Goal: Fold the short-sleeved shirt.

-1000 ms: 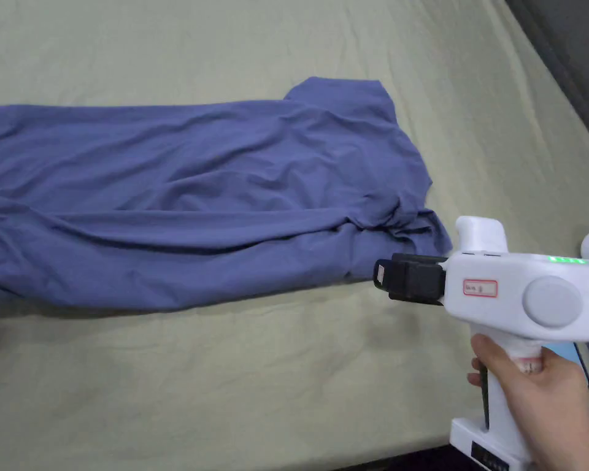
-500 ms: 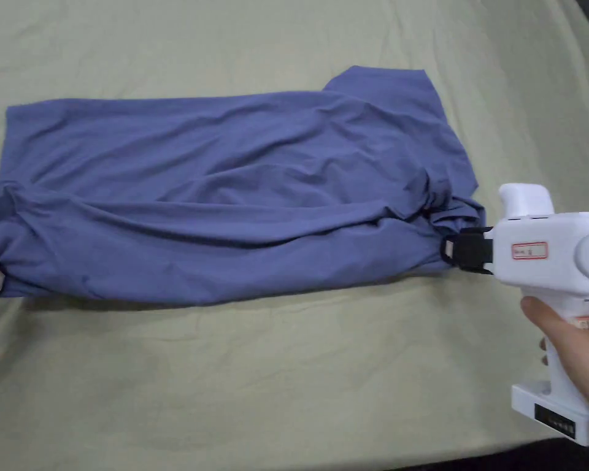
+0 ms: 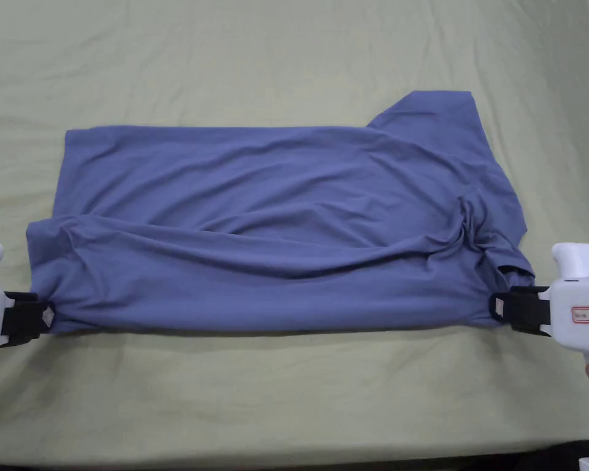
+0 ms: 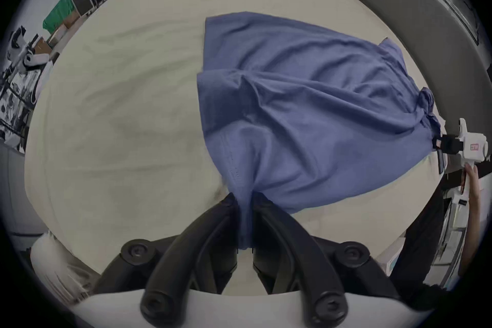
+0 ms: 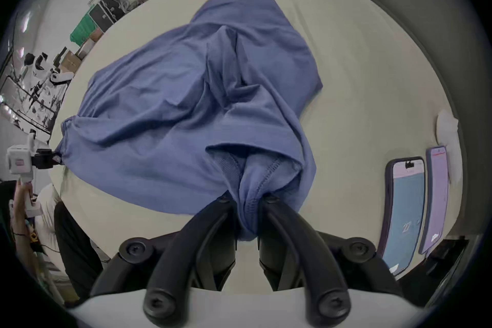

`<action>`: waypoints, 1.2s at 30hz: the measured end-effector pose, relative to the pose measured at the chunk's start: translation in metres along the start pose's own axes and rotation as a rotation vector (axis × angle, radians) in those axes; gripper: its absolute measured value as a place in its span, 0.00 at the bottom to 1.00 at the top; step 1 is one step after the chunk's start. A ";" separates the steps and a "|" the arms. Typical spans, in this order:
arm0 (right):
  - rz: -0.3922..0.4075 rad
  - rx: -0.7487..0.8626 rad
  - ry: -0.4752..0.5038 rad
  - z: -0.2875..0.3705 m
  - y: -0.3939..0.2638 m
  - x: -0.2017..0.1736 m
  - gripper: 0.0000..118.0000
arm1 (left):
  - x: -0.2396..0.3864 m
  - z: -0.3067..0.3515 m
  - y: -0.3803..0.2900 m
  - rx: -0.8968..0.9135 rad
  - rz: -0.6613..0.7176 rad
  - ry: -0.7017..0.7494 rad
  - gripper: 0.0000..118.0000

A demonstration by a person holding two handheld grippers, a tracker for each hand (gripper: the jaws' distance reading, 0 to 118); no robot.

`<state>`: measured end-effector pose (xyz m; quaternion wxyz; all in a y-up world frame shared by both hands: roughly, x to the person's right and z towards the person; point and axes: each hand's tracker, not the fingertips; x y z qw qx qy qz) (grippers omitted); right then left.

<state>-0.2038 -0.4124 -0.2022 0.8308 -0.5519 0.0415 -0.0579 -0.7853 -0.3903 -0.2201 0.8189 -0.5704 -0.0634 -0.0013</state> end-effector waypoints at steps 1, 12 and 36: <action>0.004 -0.006 0.002 0.001 0.001 -0.002 0.13 | 0.001 0.000 0.000 0.000 0.027 0.000 0.06; -0.132 0.265 0.116 0.099 -0.019 -0.020 0.94 | -0.002 0.089 -0.054 0.177 0.293 -0.225 0.55; 0.081 0.318 0.134 0.074 0.080 -0.090 0.02 | -0.023 -0.098 0.282 0.022 0.077 0.095 0.65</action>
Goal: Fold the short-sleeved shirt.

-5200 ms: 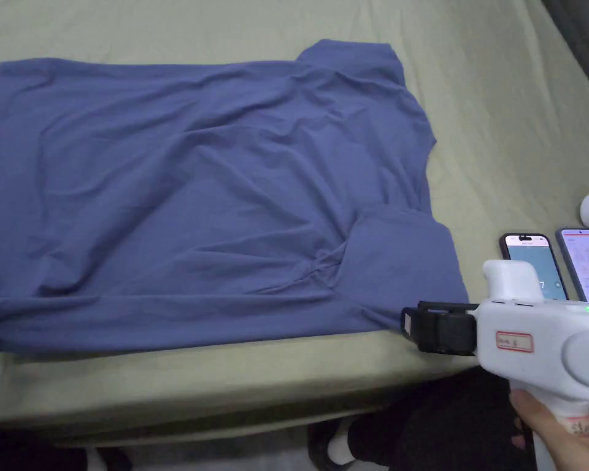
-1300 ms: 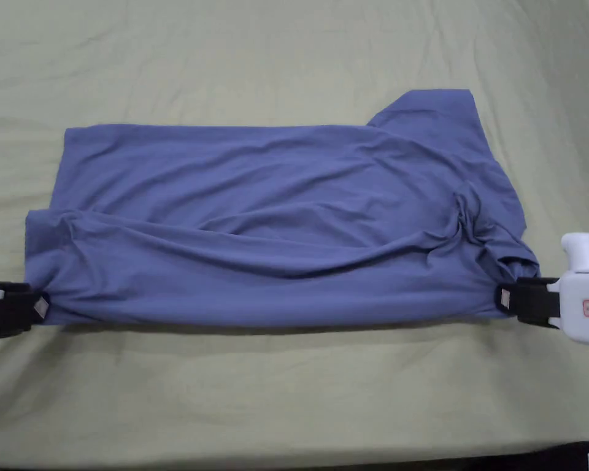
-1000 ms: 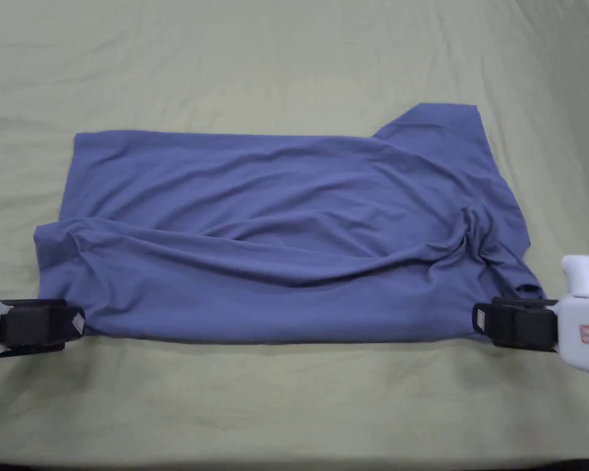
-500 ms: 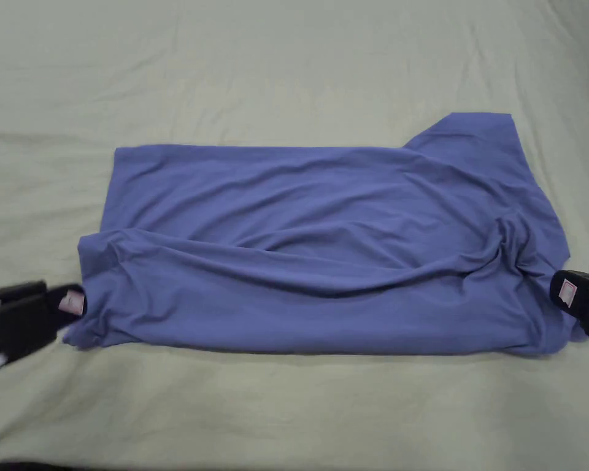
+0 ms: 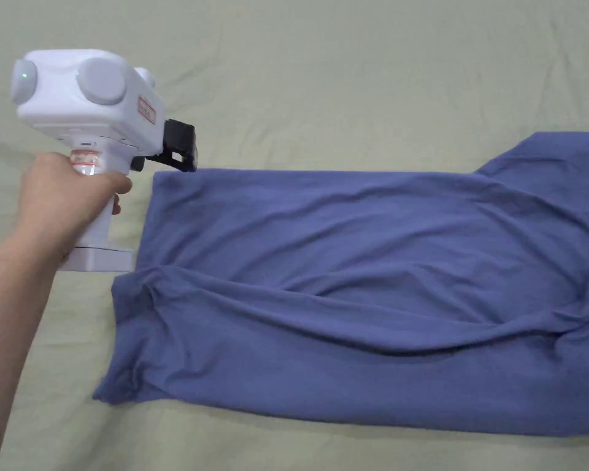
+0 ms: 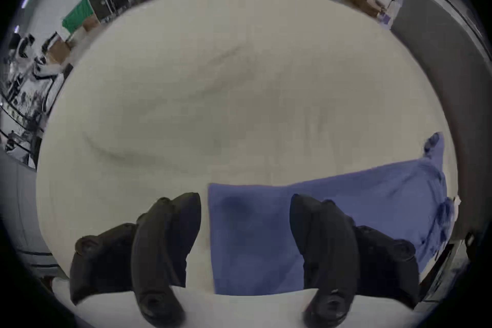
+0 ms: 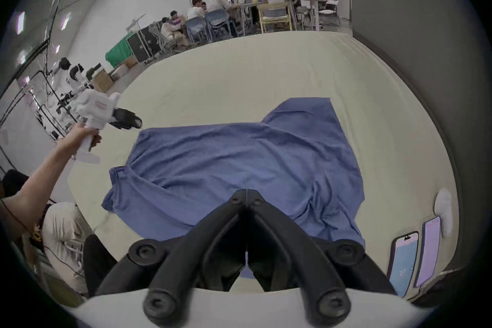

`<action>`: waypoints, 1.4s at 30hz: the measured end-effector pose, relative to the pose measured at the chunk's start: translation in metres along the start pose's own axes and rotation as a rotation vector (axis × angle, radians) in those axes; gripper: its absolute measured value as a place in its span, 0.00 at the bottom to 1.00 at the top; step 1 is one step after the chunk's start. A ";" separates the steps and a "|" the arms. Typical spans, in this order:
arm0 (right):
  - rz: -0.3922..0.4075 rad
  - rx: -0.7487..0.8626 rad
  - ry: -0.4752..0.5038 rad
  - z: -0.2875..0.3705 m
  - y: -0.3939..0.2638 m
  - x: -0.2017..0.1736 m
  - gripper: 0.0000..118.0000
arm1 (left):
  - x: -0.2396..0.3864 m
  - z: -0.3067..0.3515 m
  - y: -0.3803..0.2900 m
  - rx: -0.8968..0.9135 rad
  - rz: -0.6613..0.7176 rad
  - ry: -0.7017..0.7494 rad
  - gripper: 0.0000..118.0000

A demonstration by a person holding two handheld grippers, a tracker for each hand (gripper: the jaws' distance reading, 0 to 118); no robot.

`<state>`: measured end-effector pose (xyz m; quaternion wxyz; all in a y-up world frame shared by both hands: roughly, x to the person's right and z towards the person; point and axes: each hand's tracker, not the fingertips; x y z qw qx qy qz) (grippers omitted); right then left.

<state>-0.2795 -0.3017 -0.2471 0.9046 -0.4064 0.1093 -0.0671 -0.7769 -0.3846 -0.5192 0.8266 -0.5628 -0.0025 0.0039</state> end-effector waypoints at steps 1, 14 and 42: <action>-0.001 -0.010 -0.004 -0.006 -0.001 0.002 0.02 | 0.000 -0.016 0.002 -0.027 -0.017 0.025 0.65; -0.020 -0.083 -0.023 -0.039 -0.007 0.018 0.02 | 0.036 0.012 -0.027 -0.027 -0.297 0.093 0.05; -0.022 -0.316 -0.197 -0.199 0.113 0.115 0.05 | 0.025 0.101 -0.055 0.139 -0.094 -0.129 0.05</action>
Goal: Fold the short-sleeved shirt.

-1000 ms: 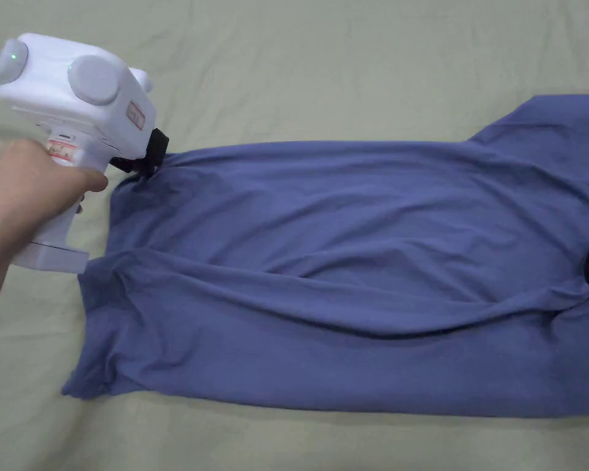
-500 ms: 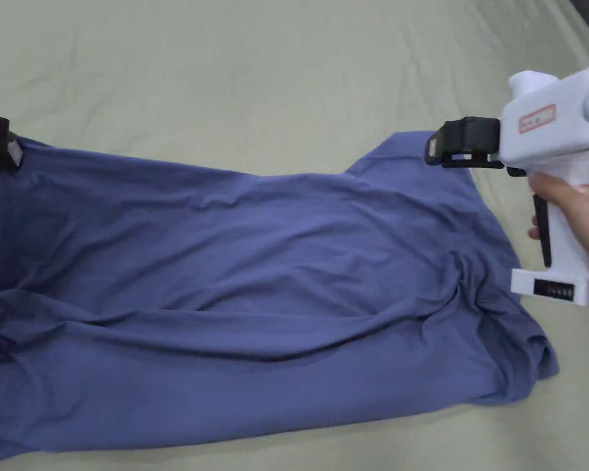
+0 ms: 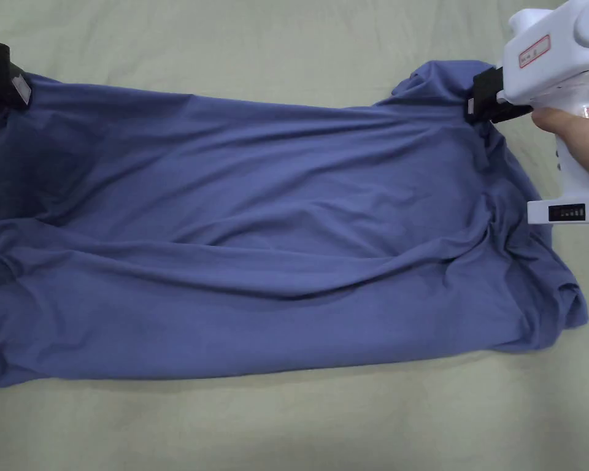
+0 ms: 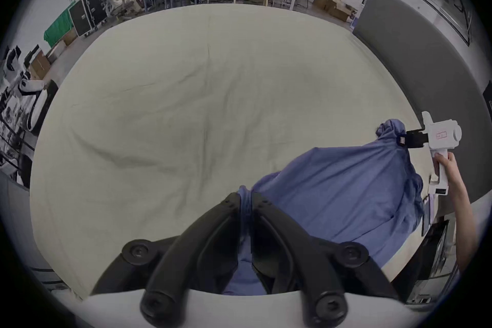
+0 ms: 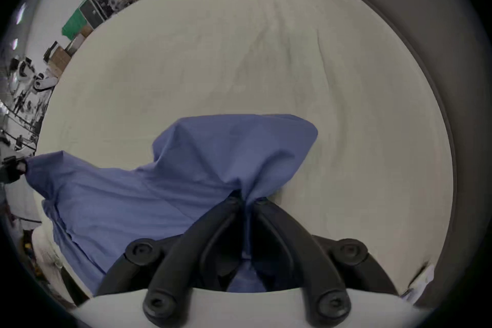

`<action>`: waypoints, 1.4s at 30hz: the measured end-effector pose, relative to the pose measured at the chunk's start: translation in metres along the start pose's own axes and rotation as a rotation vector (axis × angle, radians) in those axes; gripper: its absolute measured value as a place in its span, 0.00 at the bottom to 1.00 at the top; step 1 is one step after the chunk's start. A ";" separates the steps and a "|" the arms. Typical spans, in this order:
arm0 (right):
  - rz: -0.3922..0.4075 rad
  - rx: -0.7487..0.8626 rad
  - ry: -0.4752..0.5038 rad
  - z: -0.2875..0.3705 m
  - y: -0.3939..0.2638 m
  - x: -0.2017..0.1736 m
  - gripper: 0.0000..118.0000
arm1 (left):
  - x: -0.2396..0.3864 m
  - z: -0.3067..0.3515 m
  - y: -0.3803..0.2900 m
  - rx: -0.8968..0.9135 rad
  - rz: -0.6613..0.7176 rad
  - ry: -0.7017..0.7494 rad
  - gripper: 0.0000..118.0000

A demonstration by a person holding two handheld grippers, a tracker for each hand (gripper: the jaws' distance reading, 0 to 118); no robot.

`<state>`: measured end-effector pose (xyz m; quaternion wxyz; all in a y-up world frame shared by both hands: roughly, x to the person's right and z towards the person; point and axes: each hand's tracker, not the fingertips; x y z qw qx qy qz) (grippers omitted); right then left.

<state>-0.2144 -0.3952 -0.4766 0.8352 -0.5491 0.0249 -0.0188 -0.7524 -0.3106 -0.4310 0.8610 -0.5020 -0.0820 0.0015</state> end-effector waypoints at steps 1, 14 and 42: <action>0.008 0.021 0.012 0.010 -0.002 -0.001 0.05 | -0.002 0.003 -0.001 0.002 0.006 -0.001 0.05; 0.088 0.264 0.069 0.165 -0.134 0.009 0.05 | -0.001 0.089 -0.113 0.029 -0.018 0.101 0.05; 0.064 0.256 -0.005 0.194 -0.227 -0.025 0.94 | 0.020 0.113 -0.174 -0.133 -0.225 0.314 0.53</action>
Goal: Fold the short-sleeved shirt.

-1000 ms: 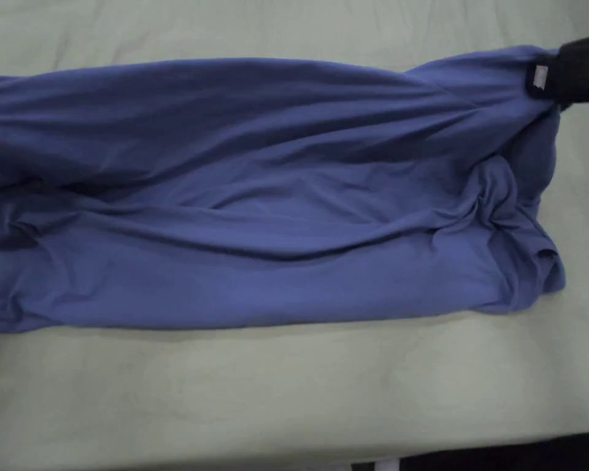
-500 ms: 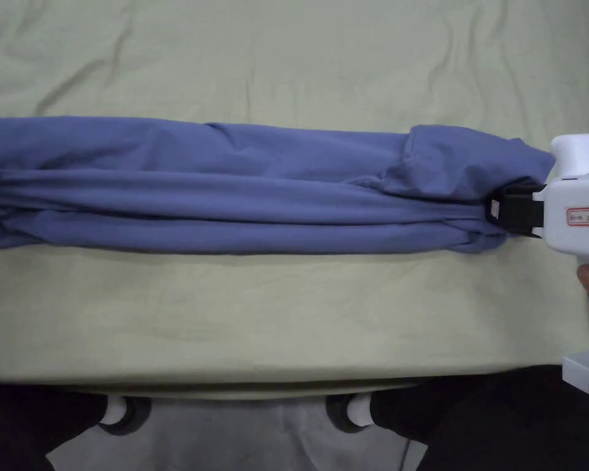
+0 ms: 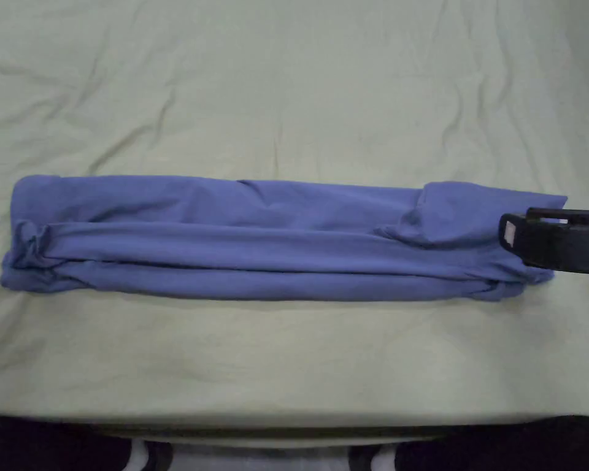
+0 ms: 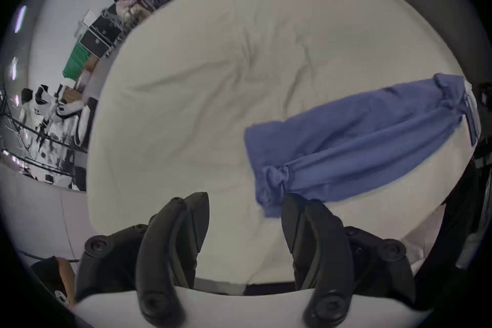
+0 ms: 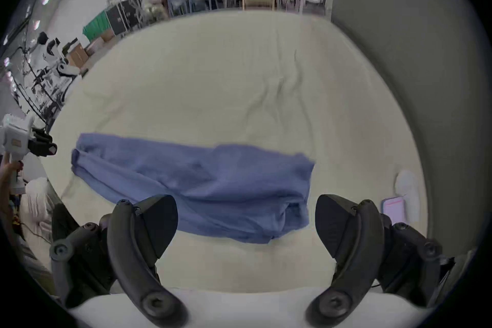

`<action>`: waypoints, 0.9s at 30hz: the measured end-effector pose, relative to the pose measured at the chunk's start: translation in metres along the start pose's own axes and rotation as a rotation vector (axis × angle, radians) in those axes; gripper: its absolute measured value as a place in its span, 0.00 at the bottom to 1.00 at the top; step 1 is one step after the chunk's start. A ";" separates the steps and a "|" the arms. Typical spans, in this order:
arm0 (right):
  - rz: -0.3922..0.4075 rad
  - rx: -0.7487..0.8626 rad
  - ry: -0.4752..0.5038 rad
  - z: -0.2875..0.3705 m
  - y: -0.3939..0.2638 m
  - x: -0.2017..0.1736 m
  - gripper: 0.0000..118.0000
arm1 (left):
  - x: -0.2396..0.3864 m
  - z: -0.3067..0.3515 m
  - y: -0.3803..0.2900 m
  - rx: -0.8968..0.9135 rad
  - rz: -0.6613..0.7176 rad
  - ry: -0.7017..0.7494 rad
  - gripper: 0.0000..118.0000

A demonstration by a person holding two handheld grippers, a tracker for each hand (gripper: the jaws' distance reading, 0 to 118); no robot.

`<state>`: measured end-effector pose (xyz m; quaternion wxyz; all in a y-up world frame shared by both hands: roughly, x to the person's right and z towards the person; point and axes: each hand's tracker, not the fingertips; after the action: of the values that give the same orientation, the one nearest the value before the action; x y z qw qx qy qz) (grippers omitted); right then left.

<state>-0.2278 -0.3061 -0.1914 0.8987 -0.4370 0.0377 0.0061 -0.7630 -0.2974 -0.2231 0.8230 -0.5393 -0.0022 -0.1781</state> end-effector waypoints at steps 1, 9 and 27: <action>0.001 0.055 0.006 0.020 0.003 -0.006 0.94 | 0.000 0.023 -0.002 0.018 -0.019 0.024 0.53; -0.017 0.206 0.135 0.065 -0.001 -0.039 0.02 | -0.047 0.077 -0.028 0.208 0.251 -0.383 0.00; -0.056 0.016 0.301 -0.006 -0.013 -0.099 0.02 | -0.100 -0.176 -0.048 -0.012 0.676 -0.898 0.87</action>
<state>-0.3259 -0.3163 -0.1776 0.8861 -0.4268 0.1598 -0.0848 -0.9043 -0.4417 -0.2740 0.7494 -0.5376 -0.1785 0.3428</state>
